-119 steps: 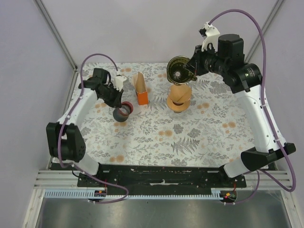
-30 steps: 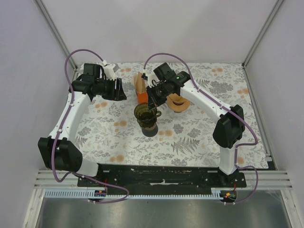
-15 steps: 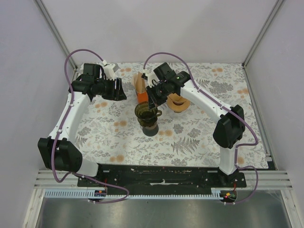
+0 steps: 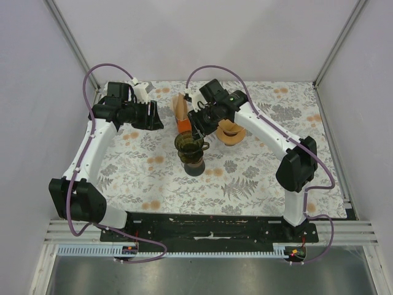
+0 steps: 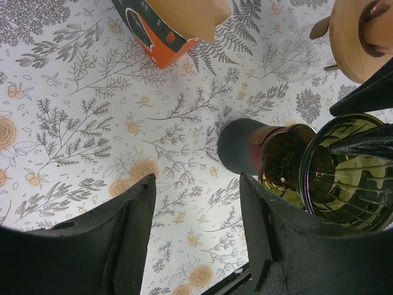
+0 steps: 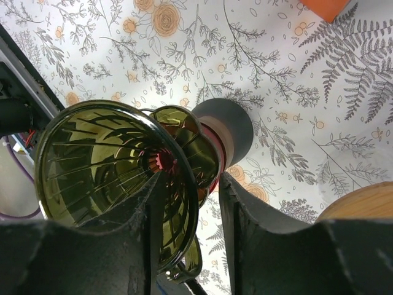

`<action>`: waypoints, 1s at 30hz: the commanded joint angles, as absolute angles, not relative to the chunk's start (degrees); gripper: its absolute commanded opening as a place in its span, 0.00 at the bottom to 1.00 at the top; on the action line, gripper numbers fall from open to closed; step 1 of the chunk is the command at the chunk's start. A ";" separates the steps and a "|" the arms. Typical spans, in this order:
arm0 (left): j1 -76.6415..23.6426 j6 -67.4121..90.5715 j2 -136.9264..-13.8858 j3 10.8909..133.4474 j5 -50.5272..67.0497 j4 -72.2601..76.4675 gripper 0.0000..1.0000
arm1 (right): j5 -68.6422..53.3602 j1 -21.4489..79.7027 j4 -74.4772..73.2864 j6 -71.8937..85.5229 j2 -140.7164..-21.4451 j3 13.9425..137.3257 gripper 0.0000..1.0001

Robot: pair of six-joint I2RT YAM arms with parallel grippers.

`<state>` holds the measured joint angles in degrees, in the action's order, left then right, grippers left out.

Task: Place the coffee filter in the dripper
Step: Place the coffee dripper on the coffee server.

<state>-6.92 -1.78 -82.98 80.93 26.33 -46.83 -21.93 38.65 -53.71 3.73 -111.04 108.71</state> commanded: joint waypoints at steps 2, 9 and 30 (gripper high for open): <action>-6.59 -0.62 -81.65 81.47 28.30 -45.88 0.63 | -22.15 38.50 -55.72 1.41 -107.93 114.34 0.49; -6.50 -0.62 -82.00 82.35 27.16 -45.88 0.62 | -21.80 38.50 -58.09 -2.46 -106.53 118.73 0.56; -5.10 -0.79 -79.28 81.04 24.78 -45.44 0.62 | -10.46 34.72 -31.73 17.40 -123.29 132.00 0.57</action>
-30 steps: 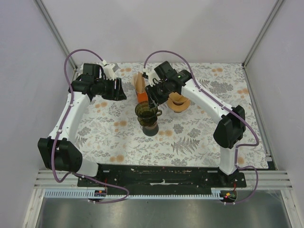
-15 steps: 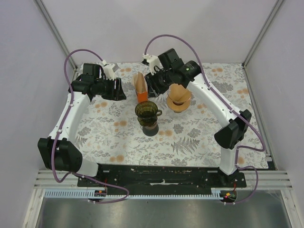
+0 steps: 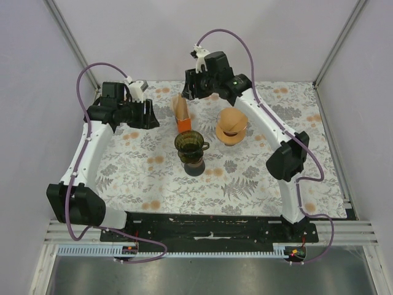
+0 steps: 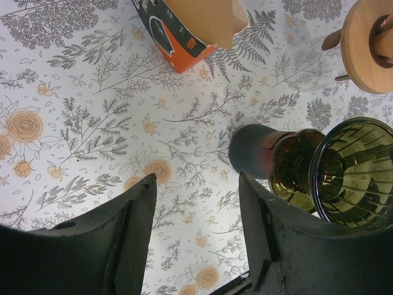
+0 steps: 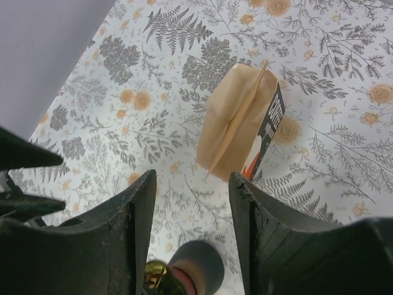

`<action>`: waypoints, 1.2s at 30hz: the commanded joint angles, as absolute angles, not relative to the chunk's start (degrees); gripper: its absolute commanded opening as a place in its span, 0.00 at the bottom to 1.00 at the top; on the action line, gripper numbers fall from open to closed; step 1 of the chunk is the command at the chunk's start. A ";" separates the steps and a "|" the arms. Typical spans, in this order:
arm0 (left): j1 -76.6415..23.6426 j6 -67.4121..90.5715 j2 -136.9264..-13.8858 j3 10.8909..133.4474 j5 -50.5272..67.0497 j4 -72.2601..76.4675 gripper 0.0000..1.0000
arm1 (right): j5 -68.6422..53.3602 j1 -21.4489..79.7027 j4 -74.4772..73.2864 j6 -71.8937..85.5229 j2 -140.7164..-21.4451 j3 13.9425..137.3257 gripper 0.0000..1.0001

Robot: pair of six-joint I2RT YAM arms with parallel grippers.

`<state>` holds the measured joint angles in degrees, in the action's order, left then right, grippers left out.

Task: Place the coffee filter in the dripper
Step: Place the coffee dripper on the coffee server, then pick up the coffee filter from the coffee filter holder.

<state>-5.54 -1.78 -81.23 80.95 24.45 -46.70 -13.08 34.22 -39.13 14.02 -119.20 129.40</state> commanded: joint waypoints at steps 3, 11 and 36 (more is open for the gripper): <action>-4.92 -0.62 -79.54 81.21 25.40 -45.18 0.62 | -8.89 34.98 -31.20 18.10 -127.43 133.94 0.52; -4.66 -0.61 -80.24 81.04 26.10 -45.00 0.62 | -4.22 36.21 -30.94 18.46 -132.54 134.03 0.51; -3.51 -0.88 -81.12 83.66 27.60 -45.79 0.62 | -8.34 36.65 -29.01 15.30 -130.00 134.39 0.00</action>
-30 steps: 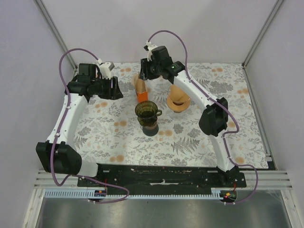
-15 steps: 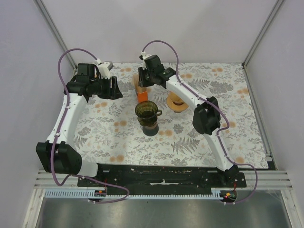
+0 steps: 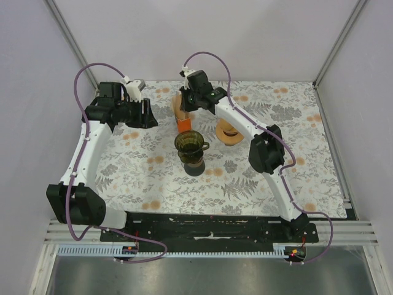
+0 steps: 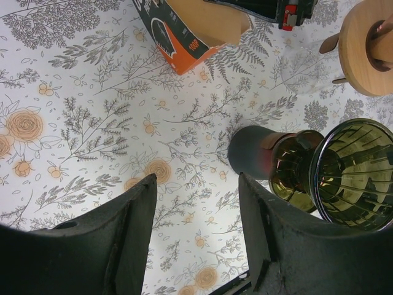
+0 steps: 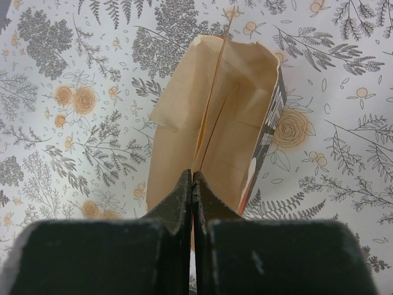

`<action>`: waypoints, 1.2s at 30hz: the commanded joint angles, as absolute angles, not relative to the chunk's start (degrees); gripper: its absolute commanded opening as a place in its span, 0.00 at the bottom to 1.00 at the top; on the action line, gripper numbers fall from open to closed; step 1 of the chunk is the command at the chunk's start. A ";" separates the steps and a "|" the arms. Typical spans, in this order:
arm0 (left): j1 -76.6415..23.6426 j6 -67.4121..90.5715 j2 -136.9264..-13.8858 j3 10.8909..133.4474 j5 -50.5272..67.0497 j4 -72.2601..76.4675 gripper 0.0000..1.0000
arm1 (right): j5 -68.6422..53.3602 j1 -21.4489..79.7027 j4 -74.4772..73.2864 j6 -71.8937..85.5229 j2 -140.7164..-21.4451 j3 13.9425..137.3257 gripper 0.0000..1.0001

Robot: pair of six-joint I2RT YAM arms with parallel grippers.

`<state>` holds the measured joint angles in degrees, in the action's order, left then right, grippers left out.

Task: Place the coffee filter in the dripper
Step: Pick up the coffee filter from the coffee filter holder.

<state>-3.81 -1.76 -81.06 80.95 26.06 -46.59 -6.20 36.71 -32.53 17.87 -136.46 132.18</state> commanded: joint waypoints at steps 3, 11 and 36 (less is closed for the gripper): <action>-3.34 -2.10 -82.00 87.35 27.95 -47.28 0.62 | -10.89 36.65 -26.12 11.71 -124.65 131.58 0.00; -3.08 -8.78 -84.90 106.58 35.49 -56.23 0.64 | -13.89 36.74 -12.07 -4.54 -104.01 113.68 0.00; -6.06 22.94 -79.72 115.84 57.49 -35.16 0.89 | 21.09 58.53 22.85 -61.42 -84.46 84.20 0.00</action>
<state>-5.89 15.27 -80.86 117.03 58.57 -40.95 16.08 56.23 17.10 -52.34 -84.09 83.90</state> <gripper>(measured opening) 0.889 0.006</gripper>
